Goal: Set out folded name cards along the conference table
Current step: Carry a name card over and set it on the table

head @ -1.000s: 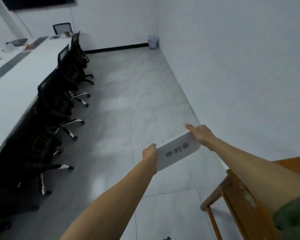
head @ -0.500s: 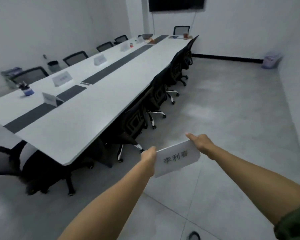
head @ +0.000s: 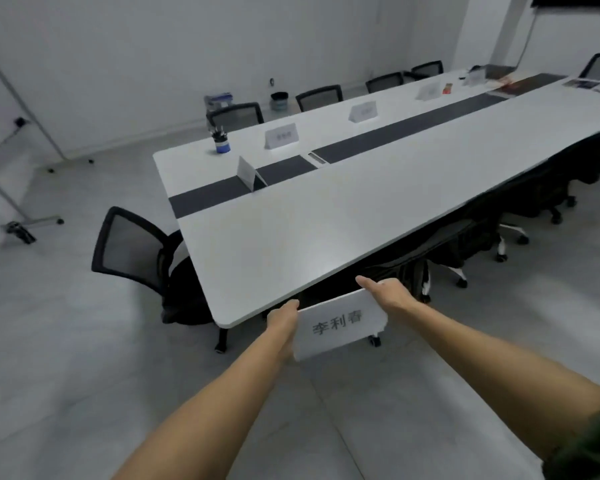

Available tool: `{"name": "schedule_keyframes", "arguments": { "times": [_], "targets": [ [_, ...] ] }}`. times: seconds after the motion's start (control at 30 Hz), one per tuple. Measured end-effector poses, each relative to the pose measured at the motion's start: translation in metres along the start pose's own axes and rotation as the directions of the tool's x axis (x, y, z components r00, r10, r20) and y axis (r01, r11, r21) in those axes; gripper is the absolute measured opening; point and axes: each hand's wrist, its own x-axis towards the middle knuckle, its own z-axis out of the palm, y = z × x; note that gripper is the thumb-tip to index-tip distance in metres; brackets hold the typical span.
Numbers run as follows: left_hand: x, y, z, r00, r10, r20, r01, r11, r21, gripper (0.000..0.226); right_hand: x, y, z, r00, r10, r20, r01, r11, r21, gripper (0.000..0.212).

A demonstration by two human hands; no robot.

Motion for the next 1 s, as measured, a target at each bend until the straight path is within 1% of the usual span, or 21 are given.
{"name": "schedule_keyframes", "arguments": {
  "times": [0.03,0.1,0.2,0.23,0.3,0.47,0.63,0.73,0.87,0.9,1.0],
  "targets": [
    [0.011,0.008,-0.008,1.0,-0.012,-0.024,0.012,1.0,-0.009,0.023,0.014,-0.015,0.008,1.0,-0.006,0.027,0.007,0.999,-0.036,0.061],
    [0.038,0.025,-0.025,0.998,-0.028,-0.061,0.025,0.999,-0.048,0.02,0.048,-0.037,0.028,0.997,-0.019,0.08,0.023,0.998,-0.052,0.061],
    [0.078,0.046,-0.045,0.995,-0.063,-0.078,0.054,0.993,-0.106,0.027,0.094,-0.057,0.056,0.985,0.001,0.17,0.013,0.997,-0.081,0.057],
    [0.096,0.056,-0.051,0.993,-0.071,-0.09,0.061,0.991,-0.117,0.028,0.113,-0.065,0.067,0.98,0.012,0.197,0.004,0.997,-0.079,0.059],
    [0.125,0.069,-0.061,0.992,-0.079,-0.103,0.066,0.99,-0.126,0.03,0.14,-0.079,0.084,0.976,0.02,0.218,-0.003,0.997,-0.077,0.066],
    [0.19,0.108,-0.077,0.987,-0.114,-0.116,0.097,0.985,-0.14,0.034,0.209,-0.119,0.119,0.973,0.047,0.225,-0.03,0.997,-0.077,0.058],
    [0.245,0.148,-0.08,0.981,-0.135,-0.138,0.121,0.987,-0.102,0.044,0.265,-0.153,0.129,0.965,0.061,0.254,-0.049,0.997,-0.055,0.052],
    [0.269,0.161,-0.073,0.976,-0.164,-0.145,0.15,0.984,-0.1,0.045,0.296,-0.162,0.13,0.955,0.073,0.287,-0.055,0.996,-0.07,0.053],
    [0.3,0.168,-0.063,0.961,-0.192,-0.201,0.179,0.98,-0.084,0.06,0.335,-0.169,0.13,0.925,0.076,0.372,-0.042,0.994,-0.099,0.054],
    [0.307,0.169,-0.059,0.956,-0.195,-0.219,0.181,0.98,-0.081,0.059,0.346,-0.17,0.13,0.913,0.081,0.399,-0.039,0.993,-0.112,0.054],
    [0.321,0.173,-0.05,0.942,-0.202,-0.268,0.178,0.978,-0.109,0.048,0.368,-0.176,0.127,0.877,0.061,0.476,0.005,0.991,-0.136,0.054]
  ]
}}
